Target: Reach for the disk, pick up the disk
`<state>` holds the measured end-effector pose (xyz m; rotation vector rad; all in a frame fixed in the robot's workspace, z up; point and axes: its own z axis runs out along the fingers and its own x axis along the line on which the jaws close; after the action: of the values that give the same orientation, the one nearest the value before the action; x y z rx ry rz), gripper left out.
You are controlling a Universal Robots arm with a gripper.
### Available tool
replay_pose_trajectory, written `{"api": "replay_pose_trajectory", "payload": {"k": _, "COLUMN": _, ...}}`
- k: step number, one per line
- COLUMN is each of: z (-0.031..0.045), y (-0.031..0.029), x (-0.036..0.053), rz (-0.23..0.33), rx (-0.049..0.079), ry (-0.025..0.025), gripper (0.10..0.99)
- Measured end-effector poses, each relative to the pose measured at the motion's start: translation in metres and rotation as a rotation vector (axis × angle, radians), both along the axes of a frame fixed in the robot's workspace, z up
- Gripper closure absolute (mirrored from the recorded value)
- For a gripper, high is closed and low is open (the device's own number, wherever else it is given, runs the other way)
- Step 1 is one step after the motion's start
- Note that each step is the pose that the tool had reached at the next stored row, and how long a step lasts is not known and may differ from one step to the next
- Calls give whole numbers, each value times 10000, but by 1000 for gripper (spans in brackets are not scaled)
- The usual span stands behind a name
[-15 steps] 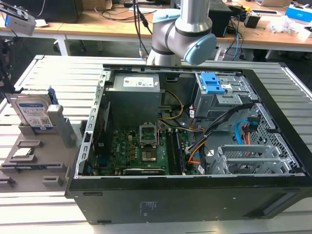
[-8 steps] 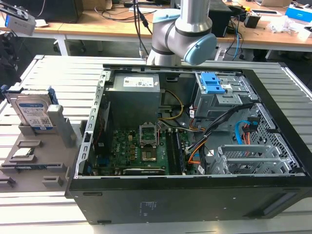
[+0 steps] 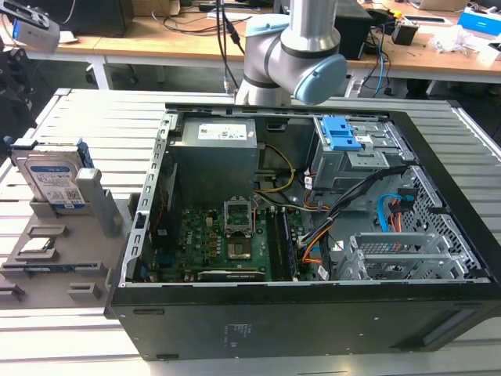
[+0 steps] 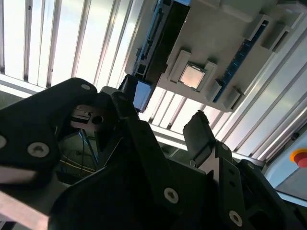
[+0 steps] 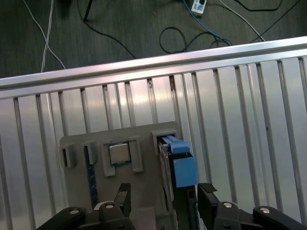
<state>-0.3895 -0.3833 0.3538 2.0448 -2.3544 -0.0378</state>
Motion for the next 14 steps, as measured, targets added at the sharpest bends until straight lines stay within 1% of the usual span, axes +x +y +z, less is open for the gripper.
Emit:
{"api": "replay_pose_trajectory", "payload": {"k": 2, "z": 0, "y": 45, "x": 0, "rz": 3, "rx": 0, "ry": -1, "gripper": 424}}
{"api": "replay_pose_trajectory", "payload": {"k": 3, "z": 0, "y": 81, "x": 0, "rz": 7, "rx": 0, "ry": 0, "gripper": 424}}
{"api": "replay_pose_trajectory", "payload": {"k": 4, "z": 0, "y": 94, "x": 0, "rz": 12, "rx": -1, "ry": 1, "gripper": 424}}
{"api": "replay_pose_trajectory", "payload": {"k": 6, "z": -3, "y": 101, "x": 0, "rz": 36, "rx": -1, "ry": 1, "gripper": 424}}
{"api": "replay_pose_trajectory", "payload": {"k": 9, "z": -47, "y": 102, "x": 0, "rz": 106, "rx": -1, "ry": 2, "gripper": 424}}
{"api": "replay_pose_trajectory", "payload": {"k": 14, "z": -83, "y": 102, "x": 0, "rz": 154, "rx": -1, "ry": 1, "gripper": 424}}
